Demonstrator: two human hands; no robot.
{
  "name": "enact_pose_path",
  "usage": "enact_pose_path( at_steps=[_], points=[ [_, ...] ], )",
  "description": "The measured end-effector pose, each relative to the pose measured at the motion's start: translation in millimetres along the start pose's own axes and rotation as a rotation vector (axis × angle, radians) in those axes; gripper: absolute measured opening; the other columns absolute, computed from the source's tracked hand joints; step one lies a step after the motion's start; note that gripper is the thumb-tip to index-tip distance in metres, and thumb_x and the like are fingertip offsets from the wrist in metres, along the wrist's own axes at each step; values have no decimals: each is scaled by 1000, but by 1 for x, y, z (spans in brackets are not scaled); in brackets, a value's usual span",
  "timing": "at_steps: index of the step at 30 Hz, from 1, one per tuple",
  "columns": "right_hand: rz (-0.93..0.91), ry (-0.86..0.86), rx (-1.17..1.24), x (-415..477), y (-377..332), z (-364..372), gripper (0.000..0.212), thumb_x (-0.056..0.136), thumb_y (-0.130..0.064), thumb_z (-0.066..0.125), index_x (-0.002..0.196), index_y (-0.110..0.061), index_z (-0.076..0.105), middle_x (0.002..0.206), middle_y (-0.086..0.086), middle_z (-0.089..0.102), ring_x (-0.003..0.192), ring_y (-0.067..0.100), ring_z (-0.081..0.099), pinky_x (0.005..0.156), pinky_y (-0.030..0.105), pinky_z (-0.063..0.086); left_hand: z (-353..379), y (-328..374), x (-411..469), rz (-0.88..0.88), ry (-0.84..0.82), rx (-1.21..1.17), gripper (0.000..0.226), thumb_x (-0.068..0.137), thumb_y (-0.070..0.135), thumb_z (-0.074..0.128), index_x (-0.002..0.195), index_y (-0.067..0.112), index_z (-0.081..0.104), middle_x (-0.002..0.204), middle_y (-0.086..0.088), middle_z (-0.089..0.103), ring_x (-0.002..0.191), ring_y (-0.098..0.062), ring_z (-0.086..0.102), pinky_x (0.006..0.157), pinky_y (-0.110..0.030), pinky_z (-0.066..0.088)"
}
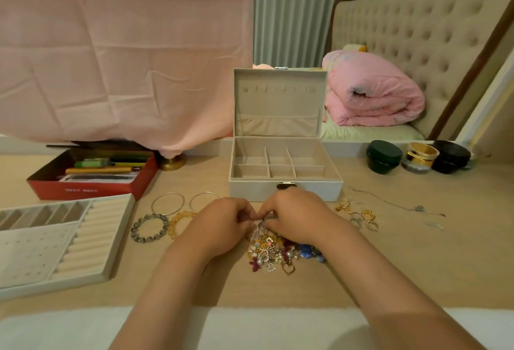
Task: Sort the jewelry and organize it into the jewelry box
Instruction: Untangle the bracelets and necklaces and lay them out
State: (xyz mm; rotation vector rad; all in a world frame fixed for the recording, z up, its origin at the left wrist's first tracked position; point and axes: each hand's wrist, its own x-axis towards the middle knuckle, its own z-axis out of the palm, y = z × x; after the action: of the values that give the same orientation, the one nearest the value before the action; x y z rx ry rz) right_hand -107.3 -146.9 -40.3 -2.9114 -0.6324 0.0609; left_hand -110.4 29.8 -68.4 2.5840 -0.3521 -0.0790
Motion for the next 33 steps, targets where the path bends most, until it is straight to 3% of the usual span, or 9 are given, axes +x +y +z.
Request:
enact_pose_path(
  at_steps=[4, 7, 10, 13, 16, 24, 33],
  points=[
    [48, 27, 135, 2, 7, -1, 16, 85, -46, 74, 100, -40, 76, 72, -16, 56, 67, 2, 50, 61, 26, 37, 2, 2, 3, 35, 16, -42, 14, 93, 24, 61, 97, 35, 67, 92, 13, 66, 83, -7, 59, 74, -25, 48],
    [110, 56, 438, 1, 15, -3, 14, 80, -38, 82, 89, -31, 76, 69, -11, 63, 61, 1, 56, 64, 26, 49, 3, 5, 4, 52, 64, -153, 18, 97, 20, 56, 100, 33, 68, 94, 13, 68, 84, -1, 59, 68, -16, 42],
    [130, 126, 723, -4, 17, -11, 9, 82, -27, 82, 89, -26, 76, 80, -5, 70, 66, 6, 61, 69, 27, 54, 3, 13, 4, 51, 131, -459, 19, 98, 16, 56, 98, 29, 69, 95, 11, 71, 91, -6, 64, 78, -20, 48],
    [119, 164, 984, -8, 17, -21, 9, 89, -11, 75, 97, -15, 75, 78, 3, 71, 54, 14, 58, 50, 21, 47, -1, 24, 0, -7, 80, -879, 16, 98, 10, 57, 106, 19, 69, 96, -1, 76, 94, -16, 71, 82, -25, 55],
    [116, 187, 1100, -10, 17, -28, 11, 93, -7, 69, 103, -12, 72, 73, 5, 72, 53, 16, 61, 40, 22, 39, -7, 27, -1, 27, -50, -1033, 19, 100, 6, 54, 117, 9, 63, 100, -14, 75, 88, -22, 72, 83, -31, 58],
    [165, 207, 1472, -11, 16, -35, 15, 97, -6, 61, 111, -6, 66, 100, 12, 76, 66, 20, 70, 46, 25, 53, -15, 20, -2, 19, -159, -920, 17, 100, 12, 55, 105, 5, 70, 73, 1, 64, 68, -11, 60, 73, -25, 52],
    [94, 218, 1738, -13, 21, -45, 22, 100, 1, 50, 112, -9, 64, 80, 7, 67, 63, 16, 66, 57, 26, 58, -29, 16, -9, 69, -208, -833, 20, 101, 16, 54, 95, 7, 71, 71, -4, 65, 72, -15, 63, 78, -22, 50]
  ],
)
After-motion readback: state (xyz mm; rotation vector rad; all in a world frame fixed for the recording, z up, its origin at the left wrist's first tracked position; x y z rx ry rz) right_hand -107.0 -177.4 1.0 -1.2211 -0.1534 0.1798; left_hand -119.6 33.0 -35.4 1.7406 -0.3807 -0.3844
